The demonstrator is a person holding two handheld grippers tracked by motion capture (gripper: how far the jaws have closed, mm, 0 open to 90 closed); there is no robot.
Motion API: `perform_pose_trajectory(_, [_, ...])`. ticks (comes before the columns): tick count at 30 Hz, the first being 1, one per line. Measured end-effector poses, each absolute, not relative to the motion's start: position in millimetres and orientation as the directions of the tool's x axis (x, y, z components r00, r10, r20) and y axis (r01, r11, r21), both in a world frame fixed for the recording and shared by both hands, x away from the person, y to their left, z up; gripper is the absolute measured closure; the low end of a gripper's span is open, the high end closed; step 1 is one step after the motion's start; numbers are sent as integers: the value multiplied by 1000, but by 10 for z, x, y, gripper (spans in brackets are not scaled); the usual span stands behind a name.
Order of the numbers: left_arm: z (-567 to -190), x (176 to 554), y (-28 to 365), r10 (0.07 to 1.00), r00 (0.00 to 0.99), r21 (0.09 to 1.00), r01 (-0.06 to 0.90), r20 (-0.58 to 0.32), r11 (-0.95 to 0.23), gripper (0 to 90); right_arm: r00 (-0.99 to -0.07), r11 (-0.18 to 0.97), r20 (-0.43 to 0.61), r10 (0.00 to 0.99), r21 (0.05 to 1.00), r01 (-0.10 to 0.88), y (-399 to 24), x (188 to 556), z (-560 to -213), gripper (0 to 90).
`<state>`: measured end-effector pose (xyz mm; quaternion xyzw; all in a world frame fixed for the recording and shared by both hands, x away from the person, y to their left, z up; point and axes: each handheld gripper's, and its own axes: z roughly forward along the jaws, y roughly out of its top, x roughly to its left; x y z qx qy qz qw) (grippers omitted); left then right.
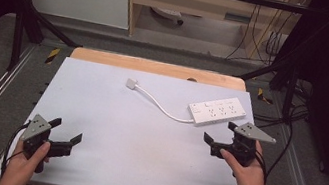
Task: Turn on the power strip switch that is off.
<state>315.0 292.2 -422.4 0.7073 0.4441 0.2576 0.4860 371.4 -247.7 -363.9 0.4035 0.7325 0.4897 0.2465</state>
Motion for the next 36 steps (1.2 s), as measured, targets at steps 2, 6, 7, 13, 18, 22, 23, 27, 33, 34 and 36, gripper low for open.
perform_pose_trajectory(2, [-4222, 3149, 2922, 877, 476, 916, 376, -62, -140, 61, -553, 189, 39, 832, 918, 349, -2474, 3741, -3606, 33])
perform_pose_trajectory(6, [-4220, 3142, 2923, 876, 478, 916, 376, -63, -140, 61, -553, 186, 42, 832, 918, 349, -2464, 3794, -3553, 38])
perform_pose_trajectory(7, [-4220, 3142, 2924, 876, 479, 916, 376, -62, -140, 61, -554, 187, 41, 831, 919, 348, -2467, 3803, -3540, 41])
perform_pose_trajectory(13, [-4218, 3139, 2924, 874, 481, 917, 375, -64, -139, 61, -547, 176, 44, 836, 923, 343, -2501, 3870, -3491, 42])
perform_pose_trajectory(18, [-4221, 3139, 2923, 874, 482, 916, 376, -65, -139, 61, -540, 164, 56, 840, 922, 351, -2540, 3916, -3481, 44])
perform_pose_trajectory(22, [-4224, 3136, 2924, 874, 483, 915, 377, -63, -143, 61, -535, 142, 76, 842, 924, 356, -2579, 3975, -3469, 44])
perform_pose_trajectory(23, [-4222, 3134, 2925, 873, 484, 915, 376, -63, -143, 61, -533, 136, 83, 842, 924, 358, -2588, 3989, -3464, 44])
perform_pose_trajectory(27, [-4226, 3136, 2920, 872, 485, 915, 377, -62, -145, 61, -523, 135, 79, 849, 924, 359, -2617, 4038, -3432, 44])
perform_pose_trajectory(33, [-4226, 3134, 2918, 873, 484, 914, 378, -61, -146, 62, -511, 131, 78, 856, 924, 359, -2647, 4119, -3370, 52])
perform_pose_trajectory(34, [-4225, 3132, 2921, 873, 484, 914, 379, -61, -146, 61, -510, 128, 82, 856, 923, 363, -2650, 4134, -3368, 52])
perform_pose_trajectory(36, [-4227, 3130, 2928, 875, 481, 913, 381, -63, -144, 61, -506, 123, 86, 858, 922, 367, -2654, 4165, -3367, 52])
